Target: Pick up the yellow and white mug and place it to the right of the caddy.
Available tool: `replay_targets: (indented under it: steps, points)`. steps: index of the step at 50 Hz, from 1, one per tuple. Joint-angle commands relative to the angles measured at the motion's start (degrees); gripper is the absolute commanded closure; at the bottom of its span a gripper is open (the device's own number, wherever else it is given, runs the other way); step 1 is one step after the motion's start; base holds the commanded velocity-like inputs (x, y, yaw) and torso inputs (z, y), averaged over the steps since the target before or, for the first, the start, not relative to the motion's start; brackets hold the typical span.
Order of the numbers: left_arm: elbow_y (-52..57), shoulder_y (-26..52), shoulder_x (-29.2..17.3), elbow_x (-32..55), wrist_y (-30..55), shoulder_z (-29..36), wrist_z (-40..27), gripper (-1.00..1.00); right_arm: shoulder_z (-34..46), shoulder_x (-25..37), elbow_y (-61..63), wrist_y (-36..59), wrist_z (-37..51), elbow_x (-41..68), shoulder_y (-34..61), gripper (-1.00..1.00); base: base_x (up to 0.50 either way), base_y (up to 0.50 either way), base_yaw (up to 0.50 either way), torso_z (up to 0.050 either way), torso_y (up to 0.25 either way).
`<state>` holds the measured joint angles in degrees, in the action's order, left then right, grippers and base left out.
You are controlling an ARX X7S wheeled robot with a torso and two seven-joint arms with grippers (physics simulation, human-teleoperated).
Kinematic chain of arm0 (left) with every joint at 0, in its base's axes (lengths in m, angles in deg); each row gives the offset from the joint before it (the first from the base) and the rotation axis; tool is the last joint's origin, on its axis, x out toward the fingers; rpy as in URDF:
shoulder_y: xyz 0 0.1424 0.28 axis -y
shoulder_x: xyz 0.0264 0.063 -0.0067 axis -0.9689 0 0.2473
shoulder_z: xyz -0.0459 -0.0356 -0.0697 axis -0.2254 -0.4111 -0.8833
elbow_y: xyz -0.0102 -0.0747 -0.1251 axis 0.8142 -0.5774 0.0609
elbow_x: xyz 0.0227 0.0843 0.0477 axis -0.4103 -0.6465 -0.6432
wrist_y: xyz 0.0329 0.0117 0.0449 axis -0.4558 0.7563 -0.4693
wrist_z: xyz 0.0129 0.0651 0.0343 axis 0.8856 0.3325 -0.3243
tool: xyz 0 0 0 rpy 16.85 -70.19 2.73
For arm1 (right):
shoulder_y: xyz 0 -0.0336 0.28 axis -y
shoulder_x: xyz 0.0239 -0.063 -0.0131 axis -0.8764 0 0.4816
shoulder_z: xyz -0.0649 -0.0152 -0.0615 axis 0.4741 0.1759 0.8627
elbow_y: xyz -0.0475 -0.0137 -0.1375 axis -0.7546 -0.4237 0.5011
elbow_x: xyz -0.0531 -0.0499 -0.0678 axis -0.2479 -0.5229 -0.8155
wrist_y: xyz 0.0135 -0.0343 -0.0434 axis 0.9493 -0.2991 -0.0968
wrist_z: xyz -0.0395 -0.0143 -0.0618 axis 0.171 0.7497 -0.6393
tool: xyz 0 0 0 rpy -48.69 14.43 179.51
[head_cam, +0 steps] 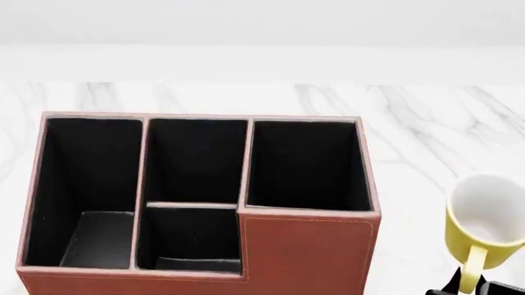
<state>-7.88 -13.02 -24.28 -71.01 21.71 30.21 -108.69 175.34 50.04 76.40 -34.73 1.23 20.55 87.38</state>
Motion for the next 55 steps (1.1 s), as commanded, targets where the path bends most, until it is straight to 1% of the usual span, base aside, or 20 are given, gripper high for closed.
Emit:
replay_targets:
  steps: [1, 32, 55]
  points:
    - [0.00, -0.22, 0.00, 0.15, -0.16, -0.16, -0.09, -1.00, -1.07, -1.76, -3.45, -1.46, -3.30, 2.41, -1.68, 1.00, 0.00, 0.00, 0.00, 0.000, 0.000]
    - [0.00, -0.53, 0.00, 0.35, -0.57, -0.35, -0.18, -1.00, -2.40, -4.84, -8.75, -2.14, -7.95, 6.43, -4.90, 1.00, 0.00, 0.00, 0.00, 0.000, 0.001]
    - [0.00, -0.49, 0.00, 0.68, -0.64, -0.56, -0.04, -1.00, -3.56, -10.17, -16.51, -1.47, -15.08, 11.48, -8.13, 1.00, 0.00, 0.00, 0.00, 0.000, 0.000]
